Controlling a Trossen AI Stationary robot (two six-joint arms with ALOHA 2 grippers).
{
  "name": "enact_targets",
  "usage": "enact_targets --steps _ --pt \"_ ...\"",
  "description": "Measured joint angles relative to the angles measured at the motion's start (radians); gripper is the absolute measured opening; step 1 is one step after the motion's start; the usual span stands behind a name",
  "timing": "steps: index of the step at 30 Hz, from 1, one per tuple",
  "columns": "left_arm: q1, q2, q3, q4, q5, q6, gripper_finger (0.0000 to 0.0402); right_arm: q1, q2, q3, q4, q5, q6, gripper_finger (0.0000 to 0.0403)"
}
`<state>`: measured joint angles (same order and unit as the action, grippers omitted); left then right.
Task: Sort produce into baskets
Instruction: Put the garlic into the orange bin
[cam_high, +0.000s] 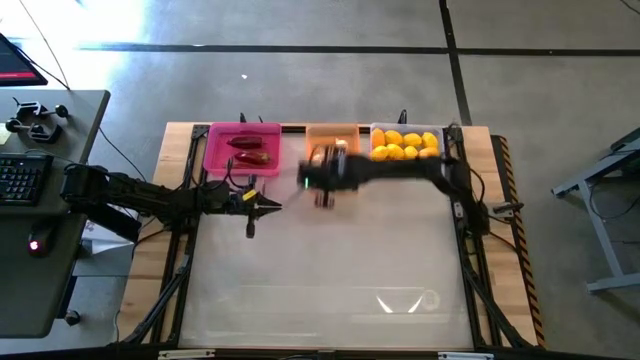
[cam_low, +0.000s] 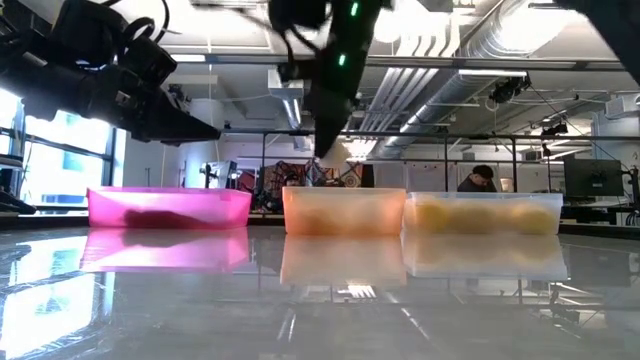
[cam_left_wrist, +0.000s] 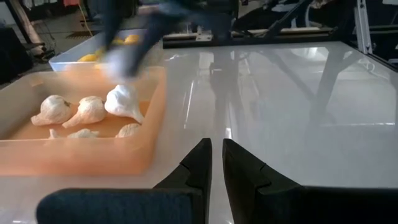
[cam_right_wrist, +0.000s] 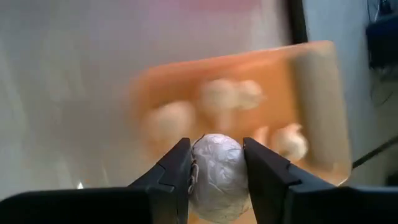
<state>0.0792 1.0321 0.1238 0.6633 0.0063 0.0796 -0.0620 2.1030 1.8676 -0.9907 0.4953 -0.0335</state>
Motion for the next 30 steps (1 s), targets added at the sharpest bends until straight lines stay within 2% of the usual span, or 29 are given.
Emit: enact_targets --steps 6,13,19,23,26,30 --pt "0.002 0.0 0.0 0.016 0.0 0.001 0.0025 -0.234 0.0 -0.065 0.263 -0.203 -0.08 0.0107" --pt "0.022 0.0 0.0 0.032 0.0 -0.023 0.0025 -0.379 0.001 -0.154 0.408 -0.313 -0.101 0.0108" --pt "0.027 0.0 0.0 0.031 0.0 -0.027 0.0025 -0.435 0.001 -0.213 0.531 -0.448 -0.071 0.0108" --pt "0.027 0.0 0.0 0.031 0.0 -0.027 0.0025 -0.445 0.008 -0.226 0.548 -0.467 -0.074 0.011" --pt "0.027 0.0 0.0 0.031 0.0 -0.026 0.0025 -0.441 0.013 -0.229 0.538 -0.467 -0.092 0.0126" --pt "0.027 0.0 0.0 0.034 0.0 -0.026 0.0025 -0.432 0.013 -0.214 0.555 -0.467 -0.098 0.0169"
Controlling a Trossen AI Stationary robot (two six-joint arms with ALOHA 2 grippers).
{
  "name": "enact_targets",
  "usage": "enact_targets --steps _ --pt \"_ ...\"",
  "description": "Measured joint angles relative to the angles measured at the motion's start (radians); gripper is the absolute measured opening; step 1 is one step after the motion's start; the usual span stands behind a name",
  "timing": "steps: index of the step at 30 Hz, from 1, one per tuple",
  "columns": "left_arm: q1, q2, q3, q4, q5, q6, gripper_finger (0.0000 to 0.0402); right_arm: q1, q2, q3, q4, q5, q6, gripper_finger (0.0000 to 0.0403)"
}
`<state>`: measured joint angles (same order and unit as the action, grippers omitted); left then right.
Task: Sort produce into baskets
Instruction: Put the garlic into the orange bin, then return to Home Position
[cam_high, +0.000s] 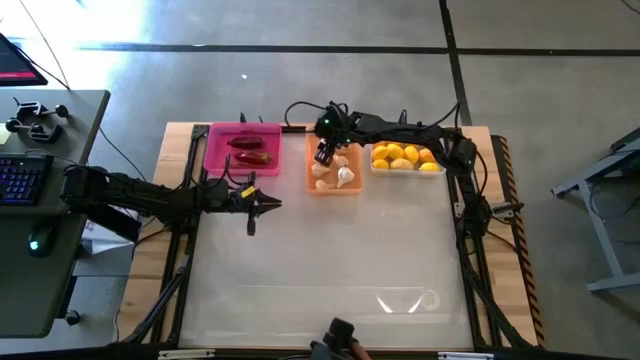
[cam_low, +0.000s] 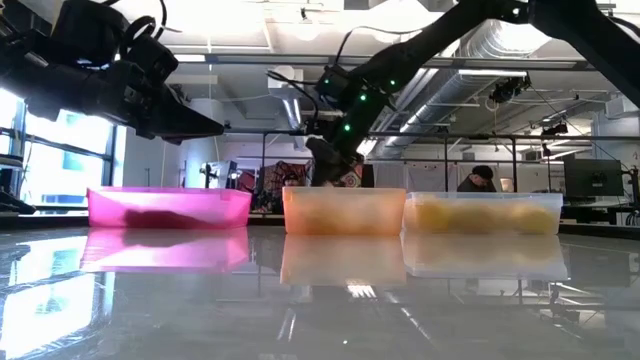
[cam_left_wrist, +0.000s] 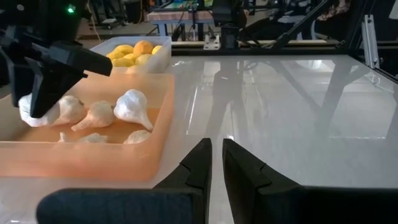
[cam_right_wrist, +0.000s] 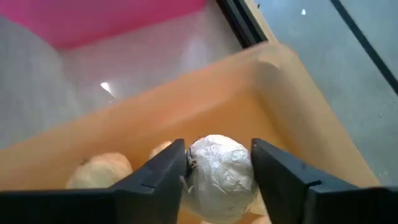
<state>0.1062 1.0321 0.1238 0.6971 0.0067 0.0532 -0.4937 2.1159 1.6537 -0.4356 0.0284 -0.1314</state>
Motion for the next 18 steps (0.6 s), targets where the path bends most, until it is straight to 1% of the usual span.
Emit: enact_targets --steps 2,5,7,10,12,14,16,18 --pt "0.0 0.0 0.0 0.006 0.008 0.0 0.0025 0.007 0.0 0.004 0.012 0.011 0.0 0.0193" --pt "0.0 0.0 0.0 0.007 0.011 0.0 0.0025 0.021 0.0 0.005 0.02 0.056 -0.005 0.0223" --pt "0.0 0.0 0.0 0.017 0.01 0.001 0.0025 0.027 0.0 0.005 0.02 0.074 -0.006 0.0235" --pt "0.0 0.0 0.0 0.033 0.011 0.001 0.0025 0.032 0.0 0.006 0.008 0.075 0.0 0.0238" --pt "0.0 0.0 0.0 0.039 0.014 0.001 0.0025 0.04 -0.002 0.006 -0.018 0.076 0.018 0.0227" --pt "0.0 0.0 0.0 0.04 0.025 0.002 0.0025 0.055 -0.012 -0.001 -0.031 0.086 -0.008 0.0202" --pt "0.0 0.0 -0.002 0.048 0.065 0.002 0.0025 0.076 -0.032 -0.016 -0.027 0.086 -0.027 0.0163" --pt "0.0 0.0 -0.019 0.097 0.1 0.0 0.0021 0.098 -0.056 -0.051 0.013 0.083 -0.034 0.0113"
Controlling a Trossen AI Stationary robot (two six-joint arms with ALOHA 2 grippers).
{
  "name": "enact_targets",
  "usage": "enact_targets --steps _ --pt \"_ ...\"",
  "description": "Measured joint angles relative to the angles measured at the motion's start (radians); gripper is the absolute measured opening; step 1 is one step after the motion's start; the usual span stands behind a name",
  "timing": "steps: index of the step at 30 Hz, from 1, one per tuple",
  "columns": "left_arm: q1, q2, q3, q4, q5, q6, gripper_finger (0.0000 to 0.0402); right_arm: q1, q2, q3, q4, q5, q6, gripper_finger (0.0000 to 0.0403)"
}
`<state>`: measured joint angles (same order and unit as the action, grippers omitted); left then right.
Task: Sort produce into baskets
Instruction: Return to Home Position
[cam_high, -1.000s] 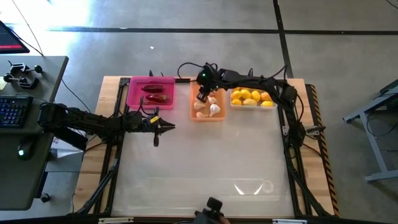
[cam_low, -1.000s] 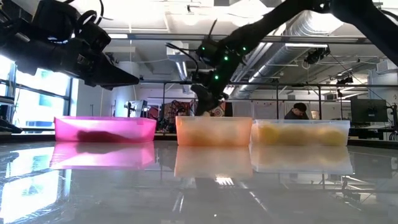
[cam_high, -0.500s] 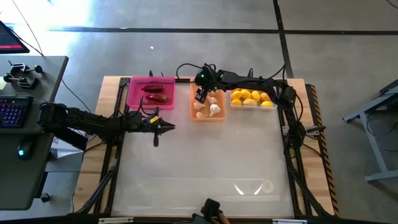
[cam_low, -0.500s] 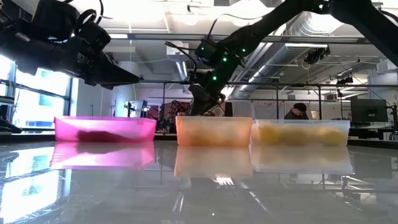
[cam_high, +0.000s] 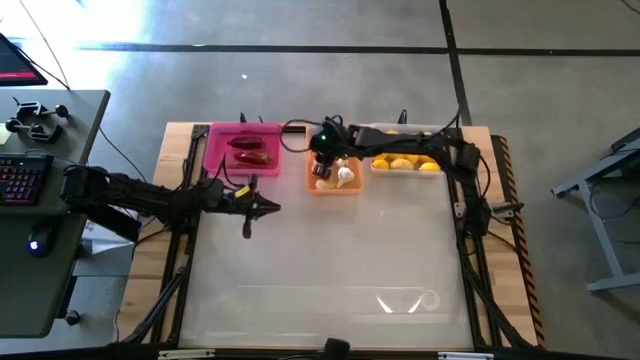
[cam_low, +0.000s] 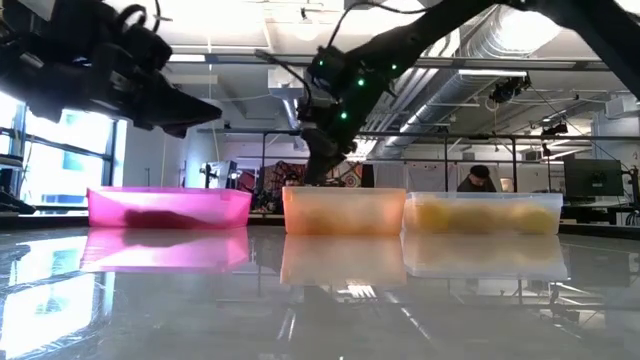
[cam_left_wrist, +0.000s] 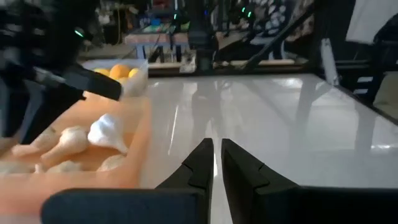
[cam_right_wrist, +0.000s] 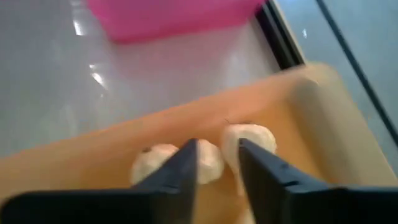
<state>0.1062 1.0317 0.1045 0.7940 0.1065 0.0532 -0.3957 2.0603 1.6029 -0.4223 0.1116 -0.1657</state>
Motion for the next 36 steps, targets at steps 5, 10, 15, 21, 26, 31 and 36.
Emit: enact_targets --steps 5,10,15,21,26,31,36 --pt "0.018 -0.003 -0.068 0.132 0.005 -0.009 0.0003 0.034 -0.136 -0.205 0.226 0.001 -0.032 0.0011" --pt "0.027 -0.002 -0.089 0.161 0.007 -0.016 0.0001 0.078 -0.28 -0.478 0.456 0.003 -0.015 0.0012" --pt "0.027 -0.008 -0.089 0.16 0.025 -0.008 0.0 0.112 -0.427 -0.752 0.738 -0.008 0.008 0.0006" --pt "0.035 -0.044 -0.089 0.132 0.027 -0.008 0.0 0.117 -0.623 -1.06 0.94 -0.051 0.039 0.0001" --pt "0.052 -0.084 -0.089 0.11 0.047 -0.007 0.0 0.122 -0.823 -1.27 0.986 -0.039 0.098 0.0" --pt "0.065 -0.115 -0.089 0.074 0.065 0.007 0.0 0.165 -1.05 -1.431 0.998 0.043 0.123 0.0" --pt "0.083 -0.142 -0.089 0.063 0.065 0.0 0.0 0.176 -1.248 -1.53 0.997 0.067 0.123 0.0"
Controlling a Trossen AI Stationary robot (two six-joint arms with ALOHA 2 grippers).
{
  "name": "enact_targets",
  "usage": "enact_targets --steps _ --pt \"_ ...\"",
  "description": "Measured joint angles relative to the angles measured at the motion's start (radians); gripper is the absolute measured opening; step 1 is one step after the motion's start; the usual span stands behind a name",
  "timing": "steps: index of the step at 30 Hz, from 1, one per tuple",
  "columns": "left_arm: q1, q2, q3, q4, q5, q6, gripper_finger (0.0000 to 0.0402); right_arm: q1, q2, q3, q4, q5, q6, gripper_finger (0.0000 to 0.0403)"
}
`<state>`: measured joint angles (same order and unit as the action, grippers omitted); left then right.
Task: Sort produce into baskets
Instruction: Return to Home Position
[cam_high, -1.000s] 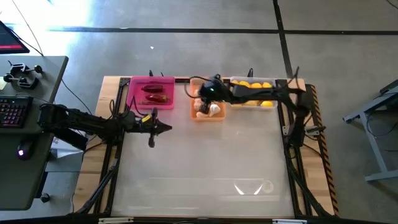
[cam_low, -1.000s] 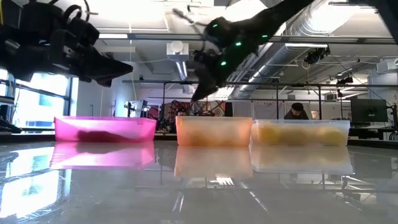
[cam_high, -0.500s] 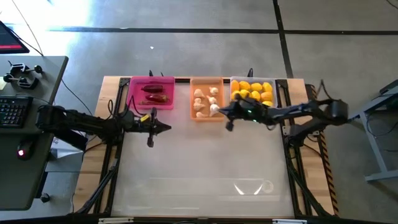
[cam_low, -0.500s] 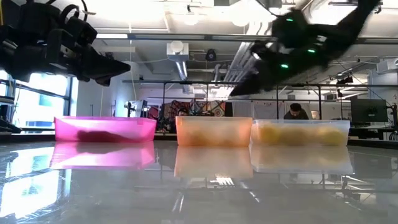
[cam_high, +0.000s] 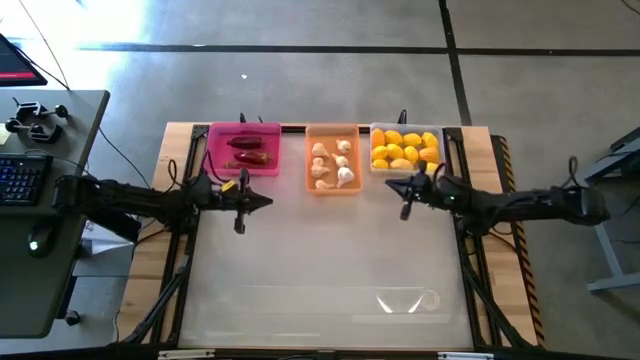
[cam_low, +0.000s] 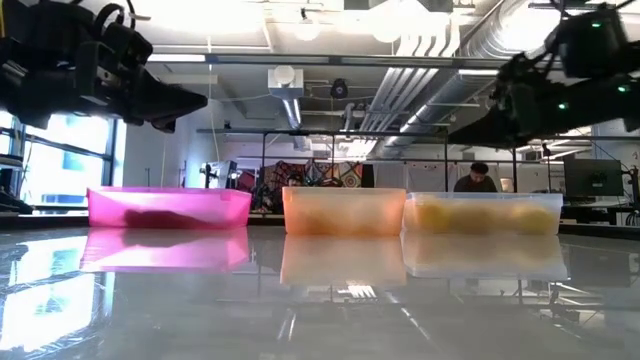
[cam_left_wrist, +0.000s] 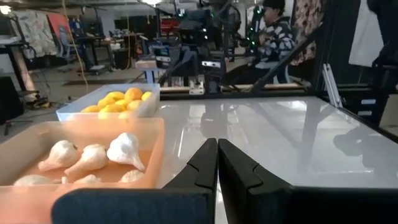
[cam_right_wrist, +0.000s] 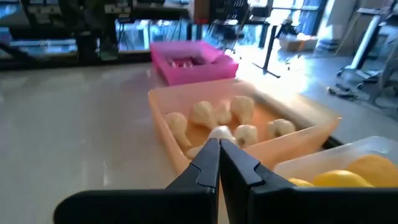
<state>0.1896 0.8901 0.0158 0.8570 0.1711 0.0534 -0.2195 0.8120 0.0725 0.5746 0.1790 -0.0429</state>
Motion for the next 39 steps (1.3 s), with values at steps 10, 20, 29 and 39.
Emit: enact_targets --steps 10,20,29,39 --pt "0.027 -0.153 0.0 -0.112 -0.001 -0.036 0.0 -0.004 -0.313 -0.063 -0.196 0.03 0.001 0.0" --pt "0.026 -0.487 -0.004 -0.402 -0.034 -0.025 0.0 -0.002 -0.62 -0.063 -0.485 0.089 0.027 0.0" --pt "0.026 -0.839 -0.004 -0.681 -0.21 0.006 0.0 -0.003 -0.735 -0.063 -0.518 0.1 -0.031 0.0" --pt "0.028 -0.886 -0.004 -0.846 -0.201 -0.049 0.0 -0.009 -0.728 -0.063 -0.515 0.136 -0.002 0.0"
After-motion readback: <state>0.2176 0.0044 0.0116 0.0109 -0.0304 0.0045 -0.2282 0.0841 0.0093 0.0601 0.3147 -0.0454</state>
